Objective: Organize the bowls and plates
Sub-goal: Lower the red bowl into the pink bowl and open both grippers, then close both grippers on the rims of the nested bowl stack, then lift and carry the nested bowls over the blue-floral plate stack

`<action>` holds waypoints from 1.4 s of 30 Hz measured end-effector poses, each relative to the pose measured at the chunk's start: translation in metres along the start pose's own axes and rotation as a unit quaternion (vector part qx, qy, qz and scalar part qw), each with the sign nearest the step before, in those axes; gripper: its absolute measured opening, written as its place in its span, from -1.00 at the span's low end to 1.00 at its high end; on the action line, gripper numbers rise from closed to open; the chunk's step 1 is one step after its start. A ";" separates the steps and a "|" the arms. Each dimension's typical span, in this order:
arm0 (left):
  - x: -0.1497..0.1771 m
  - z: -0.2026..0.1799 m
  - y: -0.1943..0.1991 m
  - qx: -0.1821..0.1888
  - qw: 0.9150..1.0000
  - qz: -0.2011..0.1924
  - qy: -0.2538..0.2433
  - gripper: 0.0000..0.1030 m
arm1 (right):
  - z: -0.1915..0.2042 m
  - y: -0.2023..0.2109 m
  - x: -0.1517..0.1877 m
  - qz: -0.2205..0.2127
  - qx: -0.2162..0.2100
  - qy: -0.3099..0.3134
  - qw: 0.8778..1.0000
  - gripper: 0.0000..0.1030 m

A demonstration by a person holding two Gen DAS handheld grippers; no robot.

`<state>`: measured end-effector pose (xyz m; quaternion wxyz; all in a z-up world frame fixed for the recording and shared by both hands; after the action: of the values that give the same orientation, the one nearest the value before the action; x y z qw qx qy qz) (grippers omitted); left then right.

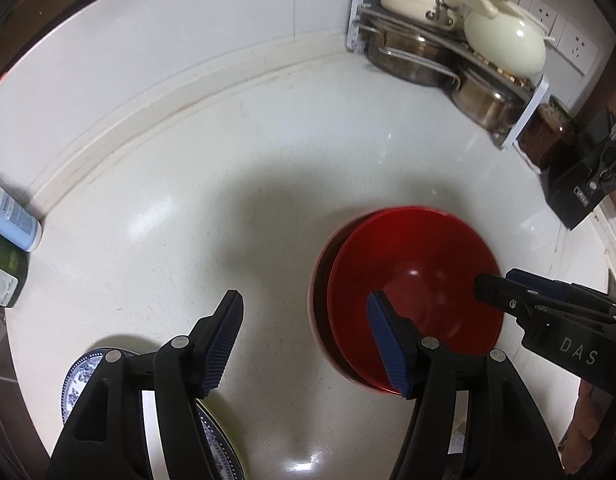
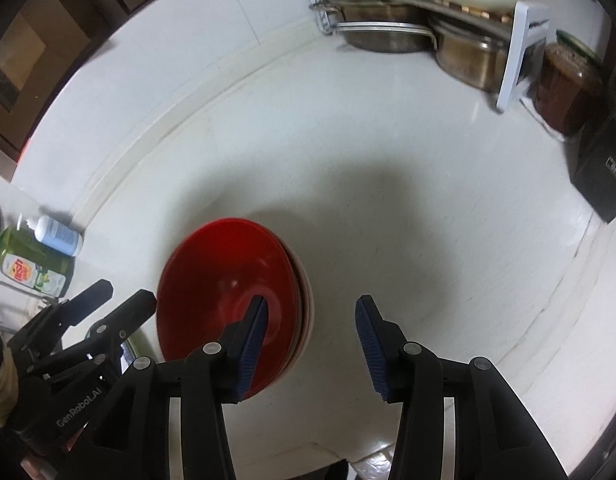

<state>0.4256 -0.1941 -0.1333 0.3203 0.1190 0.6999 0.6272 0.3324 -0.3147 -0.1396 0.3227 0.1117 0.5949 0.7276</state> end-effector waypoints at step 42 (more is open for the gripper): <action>0.003 -0.002 -0.047 0.091 0.992 0.089 0.027 -0.45 | -0.003 -0.050 0.013 0.081 0.003 -0.027 0.996 -0.56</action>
<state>0.4328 -0.2024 -0.1787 0.2322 0.1928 0.7487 0.5902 0.3378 -0.3050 -0.1901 0.2785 0.1801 0.5770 0.7464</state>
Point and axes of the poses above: each gripper's, at about its wrist camera, not at the fingertips, and y roughly against the way its jaws point, z to its left, x to its underside, the point moved 7 cm from there along -y, roughly the way its jaws point, and after that the axes turned 9 degrees about z, right-handed, at the moved point
